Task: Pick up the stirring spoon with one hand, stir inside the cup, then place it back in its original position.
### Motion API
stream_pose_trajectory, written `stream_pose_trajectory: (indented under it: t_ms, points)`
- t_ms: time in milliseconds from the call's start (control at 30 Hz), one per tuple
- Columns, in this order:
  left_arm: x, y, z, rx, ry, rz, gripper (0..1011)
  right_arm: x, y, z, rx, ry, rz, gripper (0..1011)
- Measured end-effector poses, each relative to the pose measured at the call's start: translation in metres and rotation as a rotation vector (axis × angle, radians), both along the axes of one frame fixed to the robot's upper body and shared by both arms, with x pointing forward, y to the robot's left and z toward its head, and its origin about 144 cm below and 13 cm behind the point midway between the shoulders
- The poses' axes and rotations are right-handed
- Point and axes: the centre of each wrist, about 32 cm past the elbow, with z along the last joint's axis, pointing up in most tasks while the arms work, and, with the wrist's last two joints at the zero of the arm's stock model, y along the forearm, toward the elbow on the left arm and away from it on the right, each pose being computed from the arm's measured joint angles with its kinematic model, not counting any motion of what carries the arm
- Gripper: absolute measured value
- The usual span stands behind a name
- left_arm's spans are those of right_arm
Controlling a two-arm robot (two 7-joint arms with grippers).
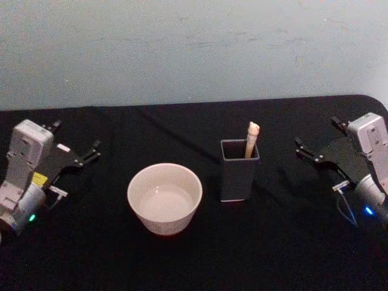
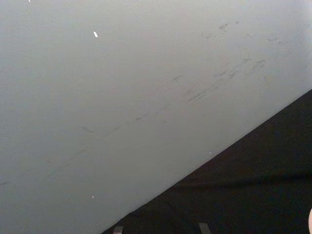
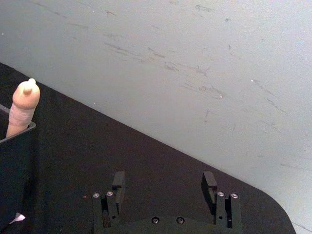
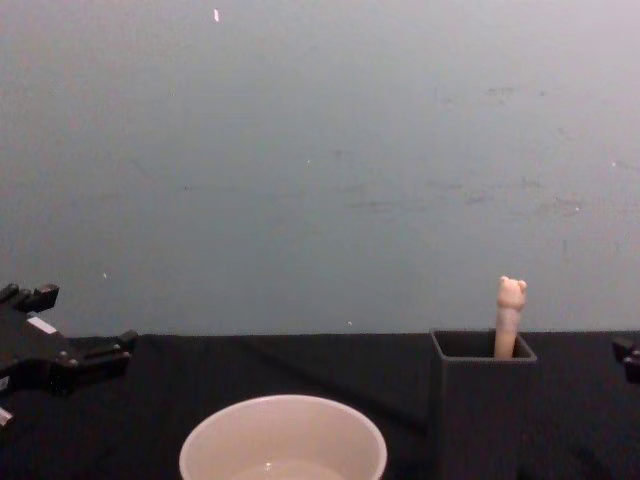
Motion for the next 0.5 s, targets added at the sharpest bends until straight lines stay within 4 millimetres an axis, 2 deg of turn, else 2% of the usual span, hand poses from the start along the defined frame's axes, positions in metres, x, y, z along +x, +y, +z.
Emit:
stream_pose_trajectory:
  t_ms: [500]
  points:
    - [0.0000, 0.0000, 0.0000, 0.000, 0.000, 0.000, 1001, 0.0000, 0.0000, 0.0000, 0.000, 0.000, 0.000, 1002]
